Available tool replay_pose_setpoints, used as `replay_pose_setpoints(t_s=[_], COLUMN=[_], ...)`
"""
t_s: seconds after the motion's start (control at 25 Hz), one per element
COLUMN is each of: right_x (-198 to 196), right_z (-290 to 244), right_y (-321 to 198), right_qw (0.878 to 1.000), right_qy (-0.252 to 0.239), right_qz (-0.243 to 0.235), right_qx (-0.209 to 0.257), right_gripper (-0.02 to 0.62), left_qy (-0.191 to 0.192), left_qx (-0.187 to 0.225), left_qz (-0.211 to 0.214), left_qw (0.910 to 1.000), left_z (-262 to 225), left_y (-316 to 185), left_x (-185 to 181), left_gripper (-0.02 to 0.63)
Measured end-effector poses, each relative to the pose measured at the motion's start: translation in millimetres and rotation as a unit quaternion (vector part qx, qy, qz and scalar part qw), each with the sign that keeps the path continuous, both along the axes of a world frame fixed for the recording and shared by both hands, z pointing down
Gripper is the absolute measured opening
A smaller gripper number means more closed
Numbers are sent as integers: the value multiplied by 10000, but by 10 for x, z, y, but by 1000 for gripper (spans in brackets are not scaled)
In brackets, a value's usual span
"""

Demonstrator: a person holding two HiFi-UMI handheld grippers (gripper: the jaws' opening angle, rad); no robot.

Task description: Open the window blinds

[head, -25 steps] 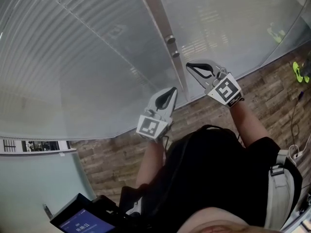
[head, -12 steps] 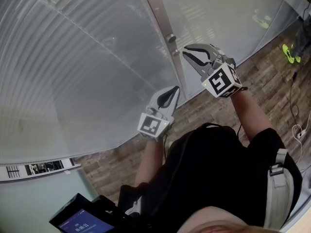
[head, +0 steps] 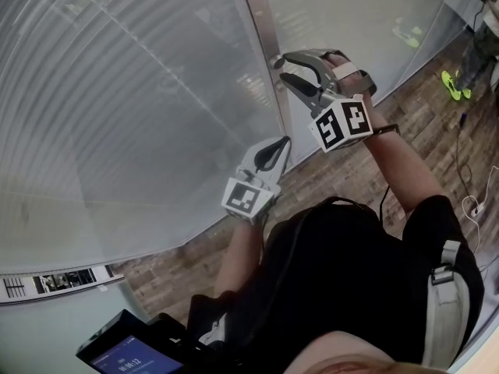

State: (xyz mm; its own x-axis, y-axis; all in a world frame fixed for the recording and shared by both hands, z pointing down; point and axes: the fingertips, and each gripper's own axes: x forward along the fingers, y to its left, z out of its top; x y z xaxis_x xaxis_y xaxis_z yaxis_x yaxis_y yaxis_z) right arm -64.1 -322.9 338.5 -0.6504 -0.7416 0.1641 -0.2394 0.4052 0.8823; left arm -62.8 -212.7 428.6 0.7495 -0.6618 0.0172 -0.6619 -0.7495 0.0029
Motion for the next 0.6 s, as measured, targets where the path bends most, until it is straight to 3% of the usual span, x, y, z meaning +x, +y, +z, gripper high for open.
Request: replay_pose_setpoints(t_s=[0.32, 0.6], right_x=[-133, -141], right_z=[12, 40], right_y=[-108, -155], right_qw=[9949, 9914], right_qy=[783, 956], right_qz=[101, 287], right_qx=[627, 851], right_gripper=[183, 129], left_qy=[118, 180], left_qx=[138, 170], left_qz=[31, -60], left_qw=[9998, 9997], left_z=[38, 47], left_y=[-24, -26], left_x=[28, -56], left_gripper=[3, 3])
